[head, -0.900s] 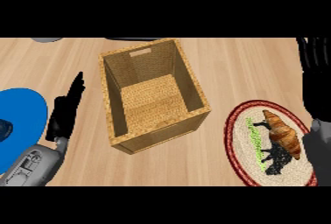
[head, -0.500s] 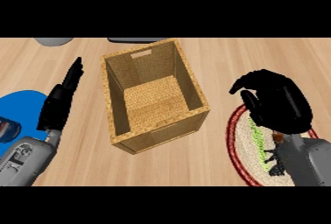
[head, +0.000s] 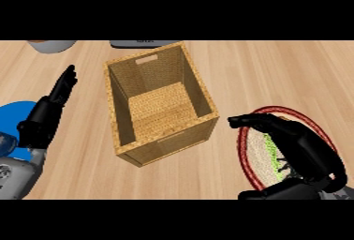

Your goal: Pick the croissant from the placemat and place it in the basket

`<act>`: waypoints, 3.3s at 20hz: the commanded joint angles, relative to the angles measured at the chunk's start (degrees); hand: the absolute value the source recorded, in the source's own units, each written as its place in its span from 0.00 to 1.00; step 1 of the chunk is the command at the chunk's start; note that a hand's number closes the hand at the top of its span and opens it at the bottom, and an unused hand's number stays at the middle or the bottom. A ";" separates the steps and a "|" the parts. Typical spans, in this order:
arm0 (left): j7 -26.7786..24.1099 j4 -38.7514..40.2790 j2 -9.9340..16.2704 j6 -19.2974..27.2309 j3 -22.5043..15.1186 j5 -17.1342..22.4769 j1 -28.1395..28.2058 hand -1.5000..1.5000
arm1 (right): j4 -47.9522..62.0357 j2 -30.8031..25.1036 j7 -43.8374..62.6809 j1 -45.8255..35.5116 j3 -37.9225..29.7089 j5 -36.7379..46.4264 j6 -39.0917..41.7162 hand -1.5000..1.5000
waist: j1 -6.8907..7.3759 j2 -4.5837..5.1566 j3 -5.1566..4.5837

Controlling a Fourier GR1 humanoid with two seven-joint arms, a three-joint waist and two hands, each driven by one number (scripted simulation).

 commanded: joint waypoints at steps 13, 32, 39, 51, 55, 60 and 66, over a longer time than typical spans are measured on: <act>2.36 -2.70 0.73 -2.10 0.57 0.00 -1.68 0.50 | 0.59 -42.19 14.12 -21.48 -5.05 8.43 34.87 0.00 | 1.93 0.62 -0.12; 0.65 -0.24 -3.58 -6.39 6.12 -3.94 -0.09 0.50 | 20.57 -29.79 -2.10 -28.23 1.65 36.27 49.87 0.00 | 0.97 0.67 0.09; 2.06 -2.21 -4.85 -6.75 6.61 -6.08 1.45 0.50 | 21.55 -26.64 -7.16 -21.50 8.36 49.92 43.19 0.00 | 0.67 0.61 0.10; 1.21 -1.86 -7.14 -10.95 10.94 -8.85 2.22 0.50 | 35.46 -24.99 -23.63 -19.04 7.46 64.99 32.79 0.00 | 0.73 0.64 0.09; 2.72 -3.89 -8.17 -11.10 11.48 -10.42 2.65 0.50 | 39.98 -21.64 -27.27 -18.60 7.63 68.65 28.70 0.00 | 0.94 0.64 0.11; 1.62 -5.55 -8.72 -13.49 13.99 -10.97 6.11 0.50 | 31.87 -21.26 -23.44 -13.41 3.48 69.87 31.19 0.00 | 0.38 0.42 0.07; 6.86 -8.33 -11.52 -13.41 14.17 -13.57 3.05 0.50 | 41.54 -16.96 -29.12 -16.37 1.81 74.25 28.38 0.00 | 0.81 0.56 0.09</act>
